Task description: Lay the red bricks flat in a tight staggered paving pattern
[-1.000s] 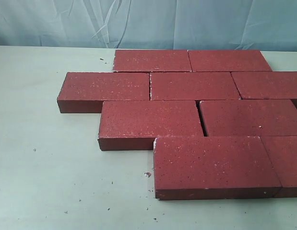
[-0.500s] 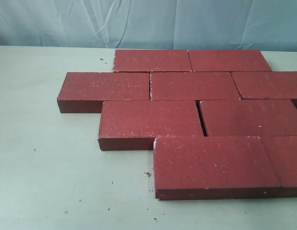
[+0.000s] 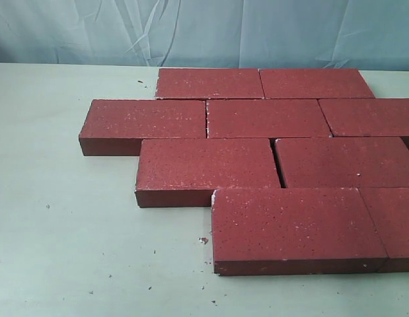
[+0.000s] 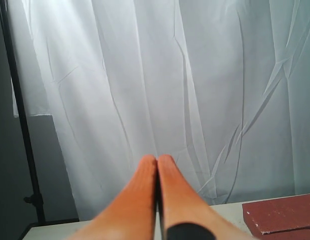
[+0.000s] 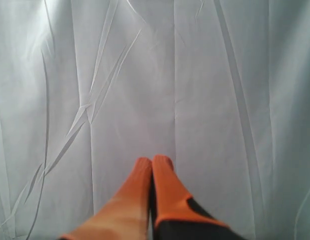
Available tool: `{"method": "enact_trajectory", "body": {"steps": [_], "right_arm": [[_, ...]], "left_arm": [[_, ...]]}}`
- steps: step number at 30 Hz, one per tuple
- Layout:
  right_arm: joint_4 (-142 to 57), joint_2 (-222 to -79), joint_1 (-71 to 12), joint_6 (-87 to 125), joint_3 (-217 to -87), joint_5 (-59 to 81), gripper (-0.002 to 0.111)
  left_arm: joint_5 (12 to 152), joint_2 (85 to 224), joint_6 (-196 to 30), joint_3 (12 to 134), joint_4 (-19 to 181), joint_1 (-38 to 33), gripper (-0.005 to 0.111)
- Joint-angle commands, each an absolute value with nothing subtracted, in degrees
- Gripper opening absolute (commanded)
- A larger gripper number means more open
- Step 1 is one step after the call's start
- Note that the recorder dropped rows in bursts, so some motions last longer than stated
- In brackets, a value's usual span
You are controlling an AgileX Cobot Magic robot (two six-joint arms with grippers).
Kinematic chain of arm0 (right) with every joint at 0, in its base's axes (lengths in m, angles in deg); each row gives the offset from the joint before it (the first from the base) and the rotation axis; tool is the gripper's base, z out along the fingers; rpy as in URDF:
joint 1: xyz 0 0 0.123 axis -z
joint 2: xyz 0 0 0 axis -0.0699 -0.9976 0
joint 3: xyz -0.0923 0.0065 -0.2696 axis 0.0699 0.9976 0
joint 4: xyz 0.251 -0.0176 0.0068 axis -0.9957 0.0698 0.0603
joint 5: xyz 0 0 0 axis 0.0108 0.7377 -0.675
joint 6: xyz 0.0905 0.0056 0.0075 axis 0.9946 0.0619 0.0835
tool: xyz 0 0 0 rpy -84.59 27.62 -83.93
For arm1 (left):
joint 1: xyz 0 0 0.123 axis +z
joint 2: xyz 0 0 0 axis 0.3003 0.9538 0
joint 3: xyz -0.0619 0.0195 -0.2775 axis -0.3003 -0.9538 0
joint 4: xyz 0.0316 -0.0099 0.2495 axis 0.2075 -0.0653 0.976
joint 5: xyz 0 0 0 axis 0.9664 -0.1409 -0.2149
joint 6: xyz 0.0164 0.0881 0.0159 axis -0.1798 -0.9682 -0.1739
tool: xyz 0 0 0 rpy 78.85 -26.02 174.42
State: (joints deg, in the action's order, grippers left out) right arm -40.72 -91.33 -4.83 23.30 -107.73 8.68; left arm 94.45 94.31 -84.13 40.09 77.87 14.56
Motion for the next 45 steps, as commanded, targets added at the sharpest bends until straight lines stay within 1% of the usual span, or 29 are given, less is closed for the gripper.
{"method": "enact_trajectory", "body": {"steps": [1, 18, 23, 29, 38, 45], "right_arm": [[-41.24, -91.05, -4.61, 23.32, -107.46, 8.36, -0.001], [-41.24, -91.05, -4.61, 23.32, -107.46, 8.36, -0.001], [-41.24, -91.05, -4.61, 23.32, -107.46, 8.36, -0.001], [-41.24, -91.05, -4.61, 23.32, -107.46, 8.36, -0.001], [-41.24, -91.05, -4.61, 23.32, -107.46, 8.36, -0.001], [-41.24, -91.05, -4.61, 23.32, -107.46, 9.14, -0.001]], "left_arm": [[93.68, 93.97, -83.84, 39.74, 77.67, 14.51, 0.0], [93.2, 93.97, -83.84, 39.64, 78.2, 14.51, 0.0], [91.65, 93.97, -83.84, 38.01, 82.41, 14.51, 0.0], [89.08, 92.38, -82.29, 33.41, 84.73, 14.51, 0.0], [86.46, 85.15, -77.25, 22.89, 86.0, 14.51, 0.0], [86.21, 84.63, -74.65, 15.26, 86.0, 14.62, 0.0]]}}
